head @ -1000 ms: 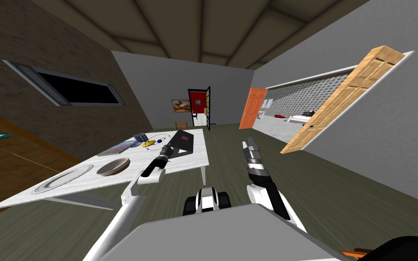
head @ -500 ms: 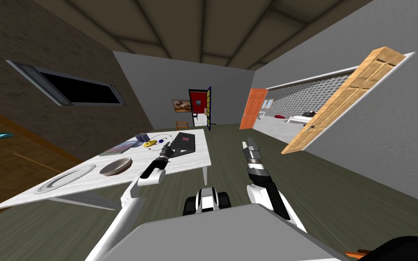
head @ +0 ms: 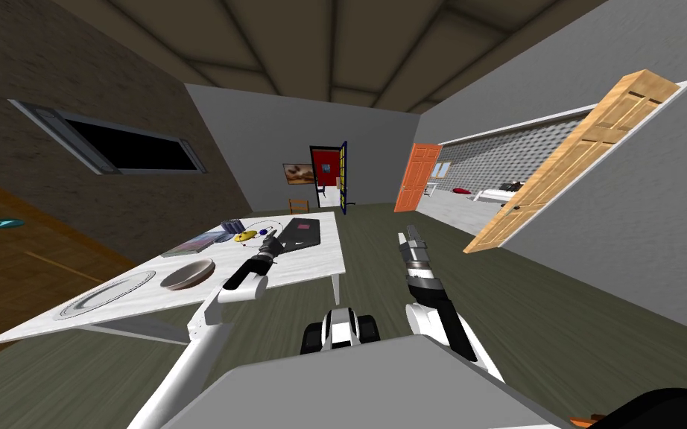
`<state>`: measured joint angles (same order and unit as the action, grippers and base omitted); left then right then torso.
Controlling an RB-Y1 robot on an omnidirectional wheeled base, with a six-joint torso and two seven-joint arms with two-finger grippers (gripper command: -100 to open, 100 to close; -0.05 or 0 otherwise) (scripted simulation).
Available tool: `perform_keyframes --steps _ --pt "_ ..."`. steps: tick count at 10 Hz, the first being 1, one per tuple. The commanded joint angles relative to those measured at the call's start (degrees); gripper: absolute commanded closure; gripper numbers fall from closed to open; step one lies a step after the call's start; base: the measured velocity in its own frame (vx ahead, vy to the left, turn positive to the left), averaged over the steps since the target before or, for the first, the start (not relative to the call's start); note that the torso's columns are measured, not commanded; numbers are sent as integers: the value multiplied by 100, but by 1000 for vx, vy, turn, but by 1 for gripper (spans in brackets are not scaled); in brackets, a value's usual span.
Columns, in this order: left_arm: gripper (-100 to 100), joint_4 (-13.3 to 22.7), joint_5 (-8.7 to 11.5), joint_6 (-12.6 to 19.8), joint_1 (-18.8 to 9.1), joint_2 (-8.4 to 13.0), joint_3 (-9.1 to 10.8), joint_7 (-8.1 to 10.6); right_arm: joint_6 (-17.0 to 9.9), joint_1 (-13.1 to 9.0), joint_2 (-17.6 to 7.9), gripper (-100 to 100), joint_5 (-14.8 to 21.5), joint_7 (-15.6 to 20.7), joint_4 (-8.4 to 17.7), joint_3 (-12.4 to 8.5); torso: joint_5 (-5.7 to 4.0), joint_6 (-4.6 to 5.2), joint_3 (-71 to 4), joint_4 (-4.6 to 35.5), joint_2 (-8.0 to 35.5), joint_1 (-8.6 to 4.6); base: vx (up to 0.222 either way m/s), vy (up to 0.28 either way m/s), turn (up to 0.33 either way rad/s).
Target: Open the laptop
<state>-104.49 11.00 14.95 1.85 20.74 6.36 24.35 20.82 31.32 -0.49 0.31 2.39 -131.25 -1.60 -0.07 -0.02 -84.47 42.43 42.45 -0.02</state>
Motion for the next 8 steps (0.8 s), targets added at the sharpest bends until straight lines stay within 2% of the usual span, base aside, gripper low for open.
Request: perform_keyframes --steps 1,2,3,8 --pt "-100 -311 62 262 33 139 55 94 0 0 0 0 0 0 0 0 -1 0 0 0 0 -2 9 -8 12" --pt "-100 -220 43 208 24 100 36 67 0 0 0 0 0 0 0 0 -1 0 -1 -1 -1 -4 0 0 0" --pt "0 -225 45 229 31 104 36 73 0 0 0 0 0 0 0 0 1 2 -2 -3 -3 -4 0 0 0" --pt "0 -222 45 230 29 102 33 72 0 0 0 0 0 0 0 0 9 0 -11 -16 -18 6 0 0 0"
